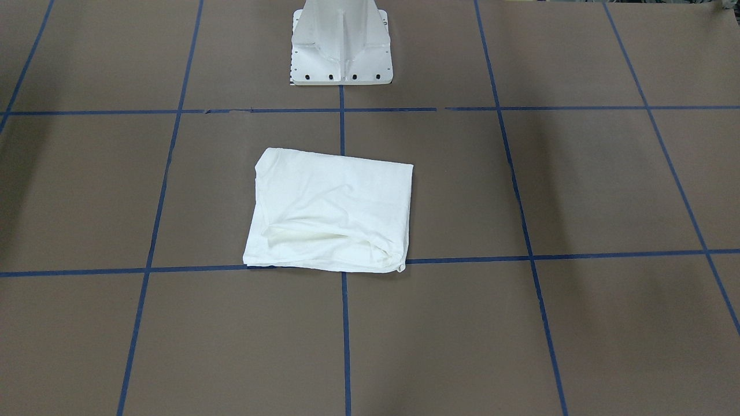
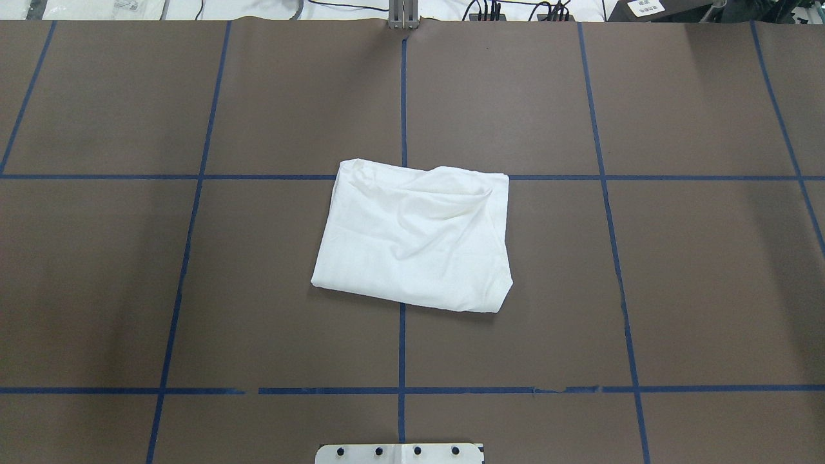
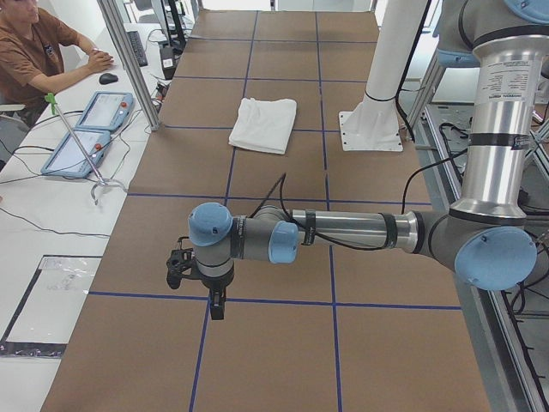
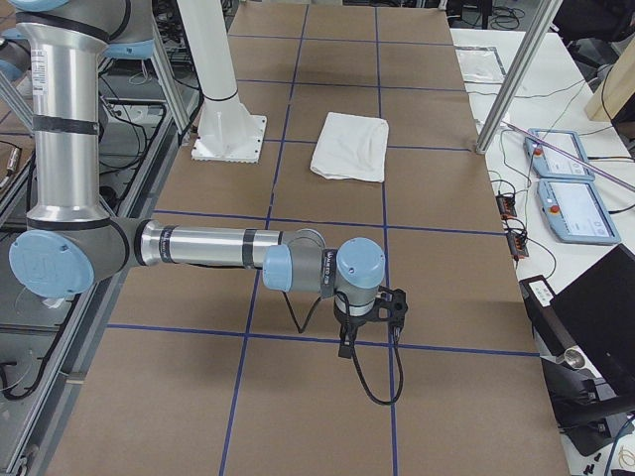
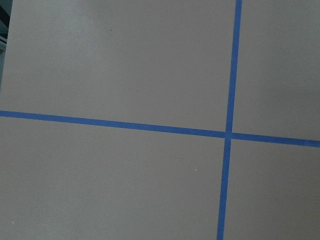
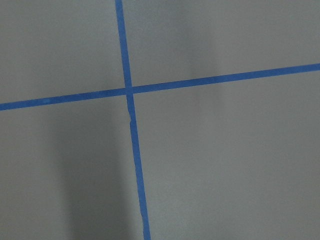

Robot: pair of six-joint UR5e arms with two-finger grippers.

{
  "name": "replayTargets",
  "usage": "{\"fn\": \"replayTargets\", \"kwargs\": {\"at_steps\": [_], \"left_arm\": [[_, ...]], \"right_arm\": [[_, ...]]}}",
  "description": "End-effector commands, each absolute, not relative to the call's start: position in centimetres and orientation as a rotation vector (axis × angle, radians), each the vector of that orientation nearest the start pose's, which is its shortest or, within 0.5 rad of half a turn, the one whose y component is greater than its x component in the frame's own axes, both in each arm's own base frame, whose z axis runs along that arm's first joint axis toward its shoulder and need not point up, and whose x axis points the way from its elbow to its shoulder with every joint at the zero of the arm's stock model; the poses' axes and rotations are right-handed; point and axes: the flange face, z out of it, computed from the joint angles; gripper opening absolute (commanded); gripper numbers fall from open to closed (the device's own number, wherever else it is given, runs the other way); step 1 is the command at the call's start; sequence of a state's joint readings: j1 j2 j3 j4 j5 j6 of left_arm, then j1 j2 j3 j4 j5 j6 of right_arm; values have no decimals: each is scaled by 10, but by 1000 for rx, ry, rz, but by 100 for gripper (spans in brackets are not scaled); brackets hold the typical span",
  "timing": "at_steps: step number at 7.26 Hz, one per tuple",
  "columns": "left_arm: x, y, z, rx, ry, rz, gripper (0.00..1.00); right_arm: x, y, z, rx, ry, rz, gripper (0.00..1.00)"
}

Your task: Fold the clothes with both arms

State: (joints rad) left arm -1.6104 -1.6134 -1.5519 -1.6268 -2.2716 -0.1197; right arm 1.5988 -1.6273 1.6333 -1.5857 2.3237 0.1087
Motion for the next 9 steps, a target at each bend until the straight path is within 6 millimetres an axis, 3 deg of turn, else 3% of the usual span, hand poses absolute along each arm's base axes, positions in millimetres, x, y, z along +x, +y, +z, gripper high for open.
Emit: {"fn": "replayTargets", "kwargs": {"at_steps": [1,9], "left_arm": [[-89,-511,647,45,705,-124,100],[-89,-508,651,66,704,-55,100]], "right_arm": [[78,-466,657,-37,-750,134,100],[75,-470,654,-32,-753,125,100]]}}
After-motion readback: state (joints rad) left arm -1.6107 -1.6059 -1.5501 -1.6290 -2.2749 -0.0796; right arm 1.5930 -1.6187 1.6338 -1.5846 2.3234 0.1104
